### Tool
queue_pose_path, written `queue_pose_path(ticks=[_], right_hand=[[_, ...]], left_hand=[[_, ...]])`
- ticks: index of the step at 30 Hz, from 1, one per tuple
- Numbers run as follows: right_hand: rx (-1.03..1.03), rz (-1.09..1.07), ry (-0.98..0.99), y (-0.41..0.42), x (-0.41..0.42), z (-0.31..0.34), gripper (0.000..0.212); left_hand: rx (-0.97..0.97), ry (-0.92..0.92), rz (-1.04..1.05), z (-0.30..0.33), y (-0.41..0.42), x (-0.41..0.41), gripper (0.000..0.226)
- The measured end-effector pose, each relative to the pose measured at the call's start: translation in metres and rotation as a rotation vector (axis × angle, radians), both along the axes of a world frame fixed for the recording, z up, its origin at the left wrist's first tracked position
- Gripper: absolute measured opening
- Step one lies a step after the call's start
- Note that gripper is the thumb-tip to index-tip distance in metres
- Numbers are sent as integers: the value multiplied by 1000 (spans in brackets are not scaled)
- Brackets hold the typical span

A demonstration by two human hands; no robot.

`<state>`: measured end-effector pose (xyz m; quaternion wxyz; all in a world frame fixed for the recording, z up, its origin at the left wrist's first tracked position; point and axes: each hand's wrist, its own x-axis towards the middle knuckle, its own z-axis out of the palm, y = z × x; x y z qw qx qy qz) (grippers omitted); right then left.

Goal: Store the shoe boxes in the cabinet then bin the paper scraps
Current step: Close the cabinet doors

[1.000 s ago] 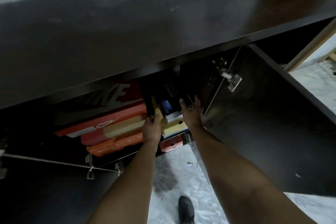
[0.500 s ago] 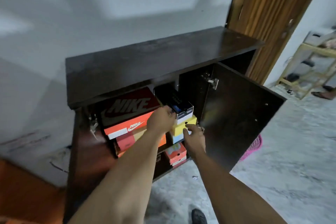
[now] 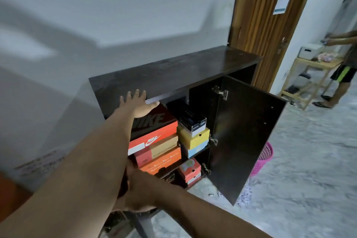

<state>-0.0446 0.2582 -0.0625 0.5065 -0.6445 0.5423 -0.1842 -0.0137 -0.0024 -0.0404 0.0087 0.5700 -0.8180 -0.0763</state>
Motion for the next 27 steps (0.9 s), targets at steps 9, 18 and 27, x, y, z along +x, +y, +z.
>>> queue_pose_path(ticks=[9,18,27], right_hand=[[-108,-226,321,0,-71,-1,52],[-339,-1018,274,-55,-166,-31,53],[-296,-944,146,-184,-161,-40,25]], left_hand=[[74,55,9,8,1,0,93],[97,6,12,11,3,-3,98],[43,-25,15,3,-2,-7,86]])
